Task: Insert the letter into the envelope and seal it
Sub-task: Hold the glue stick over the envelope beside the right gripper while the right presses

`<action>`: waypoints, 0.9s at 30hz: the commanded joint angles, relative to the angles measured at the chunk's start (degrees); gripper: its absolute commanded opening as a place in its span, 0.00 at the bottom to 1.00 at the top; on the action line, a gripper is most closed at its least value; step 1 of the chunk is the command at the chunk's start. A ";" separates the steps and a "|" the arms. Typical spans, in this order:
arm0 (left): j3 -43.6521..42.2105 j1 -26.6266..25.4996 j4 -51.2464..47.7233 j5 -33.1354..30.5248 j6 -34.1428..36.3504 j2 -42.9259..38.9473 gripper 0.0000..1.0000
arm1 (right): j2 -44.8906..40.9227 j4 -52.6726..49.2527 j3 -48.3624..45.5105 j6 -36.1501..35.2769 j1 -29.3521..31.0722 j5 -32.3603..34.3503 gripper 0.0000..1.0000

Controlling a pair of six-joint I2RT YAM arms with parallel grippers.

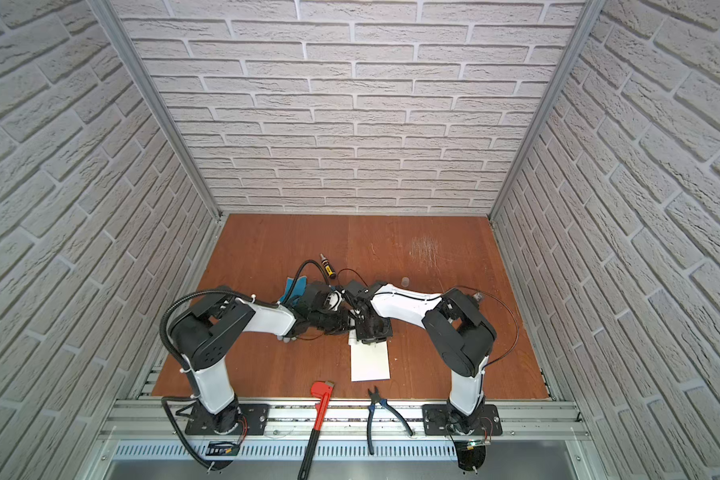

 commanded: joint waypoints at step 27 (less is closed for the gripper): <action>-1.88 0.54 -6.21 -1.76 0.76 0.37 0.00 | -5.50 -6.42 4.54 -4.27 -3.25 1.33 0.28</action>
